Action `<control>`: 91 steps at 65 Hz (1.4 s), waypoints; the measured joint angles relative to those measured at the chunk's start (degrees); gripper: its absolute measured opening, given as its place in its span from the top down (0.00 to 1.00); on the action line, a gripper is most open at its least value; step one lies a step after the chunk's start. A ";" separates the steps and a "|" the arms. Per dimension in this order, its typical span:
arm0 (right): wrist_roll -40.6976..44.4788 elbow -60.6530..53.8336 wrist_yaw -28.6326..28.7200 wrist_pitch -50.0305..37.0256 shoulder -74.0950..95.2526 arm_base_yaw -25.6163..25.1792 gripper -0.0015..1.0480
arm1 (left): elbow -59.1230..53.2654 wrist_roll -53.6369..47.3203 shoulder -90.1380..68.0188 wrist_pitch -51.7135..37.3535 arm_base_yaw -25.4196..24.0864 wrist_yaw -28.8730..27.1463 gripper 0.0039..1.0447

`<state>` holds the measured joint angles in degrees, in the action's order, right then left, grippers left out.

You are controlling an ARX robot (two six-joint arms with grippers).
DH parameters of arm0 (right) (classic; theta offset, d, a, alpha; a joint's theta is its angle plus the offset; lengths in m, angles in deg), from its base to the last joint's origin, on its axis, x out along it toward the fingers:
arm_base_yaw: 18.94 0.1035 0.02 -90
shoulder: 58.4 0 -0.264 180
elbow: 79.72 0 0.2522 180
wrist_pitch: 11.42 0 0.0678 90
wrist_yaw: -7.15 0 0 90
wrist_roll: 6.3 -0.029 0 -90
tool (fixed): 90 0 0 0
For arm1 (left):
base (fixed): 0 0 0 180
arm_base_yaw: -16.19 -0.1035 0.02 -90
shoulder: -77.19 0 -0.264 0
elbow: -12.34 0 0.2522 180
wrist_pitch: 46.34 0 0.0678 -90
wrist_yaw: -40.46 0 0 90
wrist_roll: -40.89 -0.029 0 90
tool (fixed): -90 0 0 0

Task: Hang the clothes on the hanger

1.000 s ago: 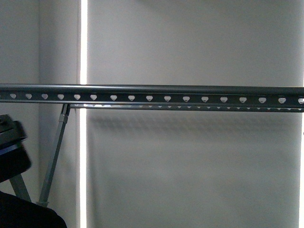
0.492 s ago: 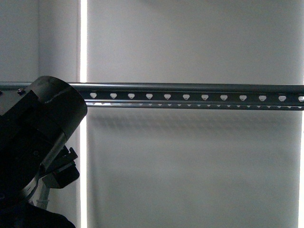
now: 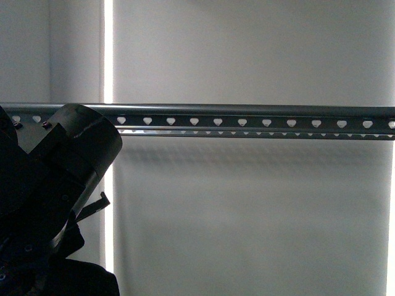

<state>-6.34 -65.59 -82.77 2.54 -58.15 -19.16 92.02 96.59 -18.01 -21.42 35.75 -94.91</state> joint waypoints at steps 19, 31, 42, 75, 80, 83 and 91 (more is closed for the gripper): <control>0.00 0.00 0.00 0.00 0.00 0.00 0.07 | -2.71 -2.64 1.36 -7.91 -0.42 2.58 0.97; 0.00 0.00 0.02 0.00 0.00 0.00 0.07 | -7.76 -7.74 6.29 -13.86 -0.31 6.58 0.97; 0.00 0.00 0.02 0.00 0.00 0.00 0.07 | -13.14 -13.27 13.46 -18.43 0.22 12.37 0.97; 0.00 0.00 0.02 0.00 0.00 0.00 0.07 | -18.14 -20.17 22.56 -20.59 2.27 16.85 0.97; 0.00 0.00 0.02 0.00 0.00 0.00 0.07 | -18.14 -20.17 22.56 -20.59 2.27 16.87 0.97; 0.00 0.00 0.00 0.00 0.00 0.00 0.07 | -18.14 -20.15 22.56 -20.59 2.27 16.92 0.97; 0.00 0.00 0.00 0.00 0.00 0.00 0.07 | -18.14 -20.15 22.56 -20.59 2.27 17.05 0.97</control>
<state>-6.34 -65.59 -82.77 2.54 -58.15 -19.16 73.87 76.44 4.55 -42.01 38.02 -77.86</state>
